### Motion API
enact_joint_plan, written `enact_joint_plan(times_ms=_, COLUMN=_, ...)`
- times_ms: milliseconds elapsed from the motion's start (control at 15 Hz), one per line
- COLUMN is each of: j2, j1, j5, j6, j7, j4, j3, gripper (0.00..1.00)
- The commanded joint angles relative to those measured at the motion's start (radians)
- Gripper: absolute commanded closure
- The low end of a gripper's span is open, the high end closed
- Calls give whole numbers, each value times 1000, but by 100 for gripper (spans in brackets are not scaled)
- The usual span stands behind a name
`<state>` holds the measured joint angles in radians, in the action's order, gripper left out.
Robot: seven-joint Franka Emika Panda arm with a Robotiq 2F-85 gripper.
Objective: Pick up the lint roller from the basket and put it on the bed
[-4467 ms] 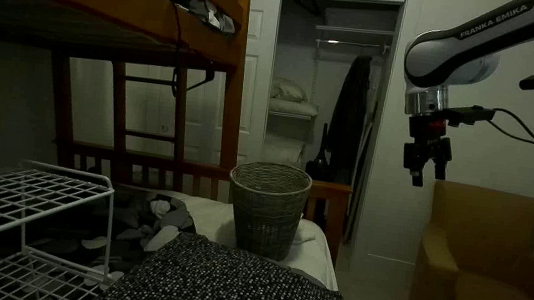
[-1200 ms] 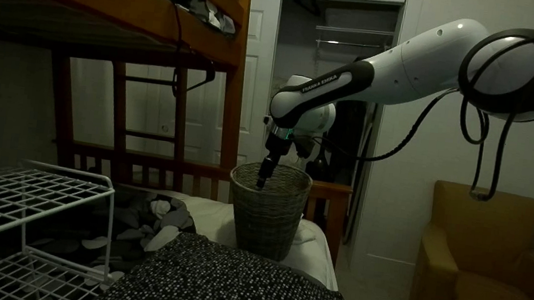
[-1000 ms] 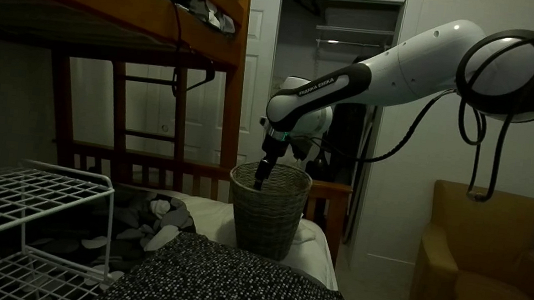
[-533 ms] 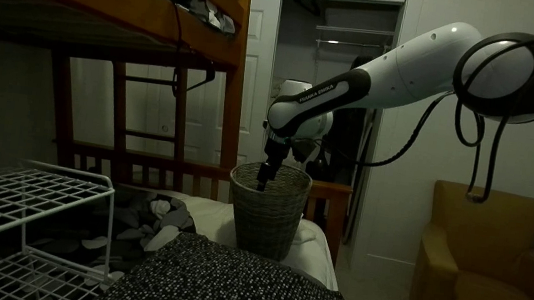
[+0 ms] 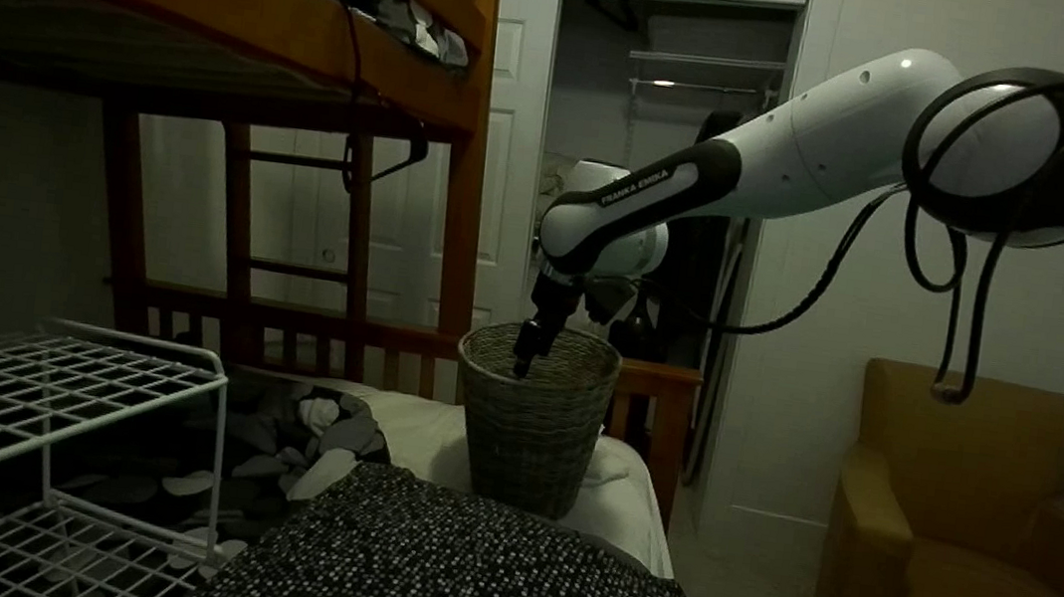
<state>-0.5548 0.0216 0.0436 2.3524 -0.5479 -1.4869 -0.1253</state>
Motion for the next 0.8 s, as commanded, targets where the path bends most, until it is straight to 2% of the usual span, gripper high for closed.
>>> enact_joint_plan(times_ms=0, j2=-36, j1=-21, j5=-45, j6=117, j7=-22, j4=-18, j3=-51, gripper=17)
enact_joint_plan(times_ms=67, j2=-46, j1=-15, j5=-40, j6=121, j7=-9, j4=-11, j3=-52, gripper=17)
enact_joint_plan(times_ms=133, j2=-51, j1=-10, j5=-29, j6=112, j7=4, j4=-6, j3=-48, gripper=28)
enact_joint_plan(times_ms=267, j2=-49, j1=-1, j5=-6, j6=89, j7=28, j4=-8, j3=-32, gripper=29)
enact_joint_plan(times_ms=333, j2=-47, j1=1, j5=0, j6=80, j7=38, j4=-8, j3=-27, gripper=34)
enact_joint_plan(times_ms=467, j2=-38, j1=2, j5=10, j6=60, j7=51, j4=-14, j3=-19, gripper=36)
enact_joint_plan(times_ms=600, j2=-42, j1=2, j5=14, j6=54, j7=57, j4=-13, j3=-13, gripper=43)
enact_joint_plan(times_ms=733, j2=-51, j1=-1, j5=9, j6=67, j7=45, j4=-13, j3=-18, gripper=69)
